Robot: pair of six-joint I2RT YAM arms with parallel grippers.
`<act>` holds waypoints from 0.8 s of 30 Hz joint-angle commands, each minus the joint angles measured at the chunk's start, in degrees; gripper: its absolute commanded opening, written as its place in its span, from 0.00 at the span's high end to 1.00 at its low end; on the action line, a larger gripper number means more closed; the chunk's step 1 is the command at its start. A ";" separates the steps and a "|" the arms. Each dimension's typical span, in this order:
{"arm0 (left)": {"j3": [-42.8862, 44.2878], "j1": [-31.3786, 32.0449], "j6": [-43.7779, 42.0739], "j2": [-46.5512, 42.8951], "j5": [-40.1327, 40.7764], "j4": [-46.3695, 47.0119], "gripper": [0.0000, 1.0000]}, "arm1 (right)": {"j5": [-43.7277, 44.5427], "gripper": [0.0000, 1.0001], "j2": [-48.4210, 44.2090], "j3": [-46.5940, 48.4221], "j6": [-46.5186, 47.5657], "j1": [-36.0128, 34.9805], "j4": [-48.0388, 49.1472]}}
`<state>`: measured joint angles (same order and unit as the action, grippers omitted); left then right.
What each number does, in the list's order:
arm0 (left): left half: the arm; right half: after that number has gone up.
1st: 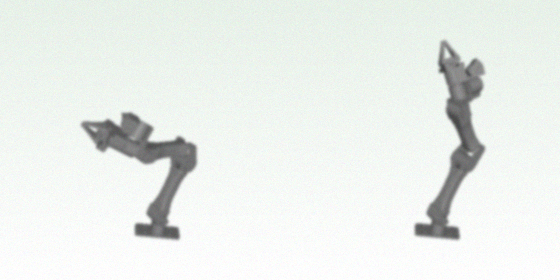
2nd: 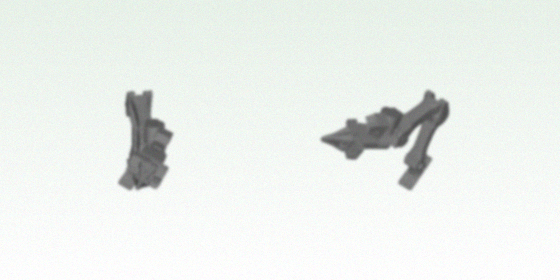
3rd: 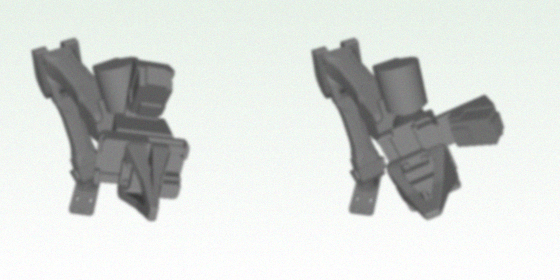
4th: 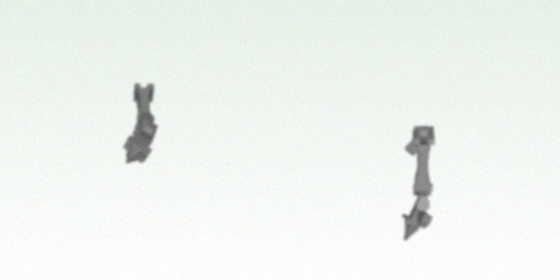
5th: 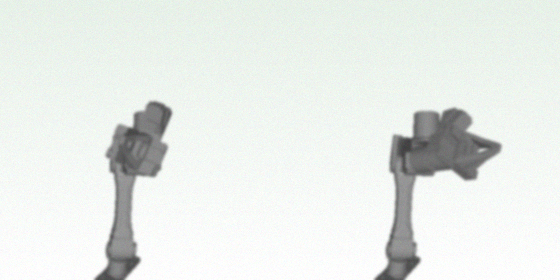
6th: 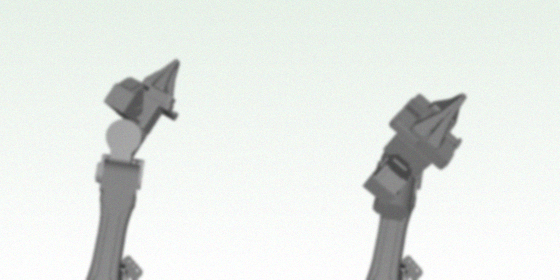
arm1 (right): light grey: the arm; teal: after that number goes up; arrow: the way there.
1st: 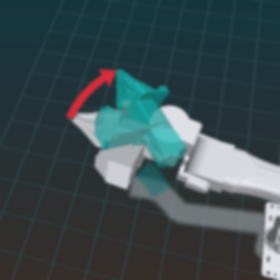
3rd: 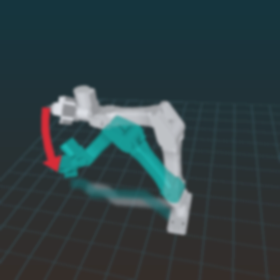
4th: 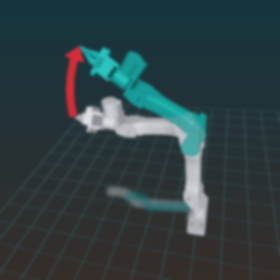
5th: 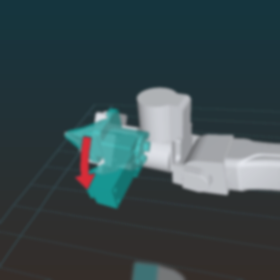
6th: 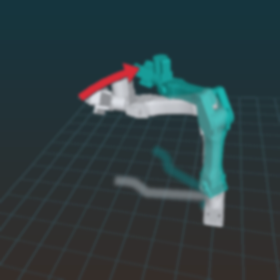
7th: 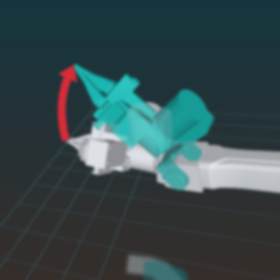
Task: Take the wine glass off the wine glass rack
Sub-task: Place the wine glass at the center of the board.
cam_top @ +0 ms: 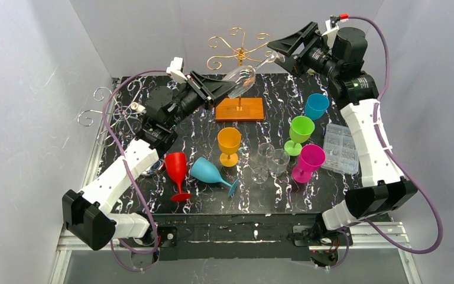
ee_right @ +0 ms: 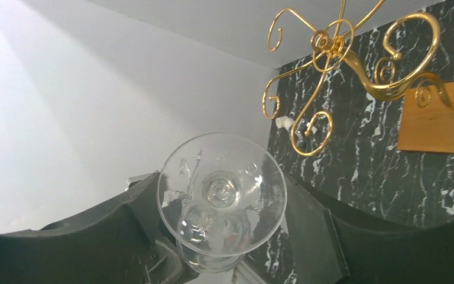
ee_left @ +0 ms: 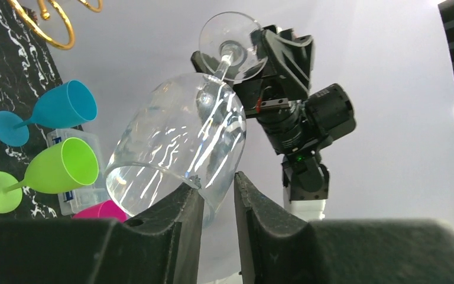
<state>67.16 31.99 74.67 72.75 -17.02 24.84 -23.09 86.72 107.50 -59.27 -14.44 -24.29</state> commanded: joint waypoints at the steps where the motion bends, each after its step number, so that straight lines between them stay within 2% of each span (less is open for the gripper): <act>1: 5.29 -0.08 -0.37 -4.20 1.57 4.49 0.80 | -5.65 0.61 -4.04 -5.33 -2.51 0.11 9.56; 7: 7.78 0.00 -2.24 -3.78 3.19 -0.64 0.95 | -6.79 0.61 -7.82 -12.57 -5.56 0.13 16.13; 9: 10.01 0.00 -3.74 -3.34 3.11 -5.08 1.00 | -6.69 0.60 -9.10 -14.38 -5.47 0.11 16.93; 12: 13.42 0.48 -7.92 -3.10 3.98 -12.85 1.00 | -6.54 0.58 -10.57 -16.54 -4.61 0.11 17.35; 16: 17.99 0.92 -12.24 -2.99 5.47 -23.36 1.00 | -5.30 0.47 -11.98 -18.46 -3.22 0.11 17.28; 21: 19.88 1.35 -14.30 -2.55 4.16 -25.76 1.00 | -4.59 0.35 -12.28 -19.61 -2.45 0.11 17.95; 24: 20.23 1.44 -14.63 -2.85 5.25 -27.54 1.00 | -4.45 0.24 -12.40 -19.70 -1.76 0.11 18.07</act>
<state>85.21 33.50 63.57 71.79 -14.24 1.69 -28.01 76.44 87.92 -62.61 -14.59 -11.31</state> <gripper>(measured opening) 0.122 0.713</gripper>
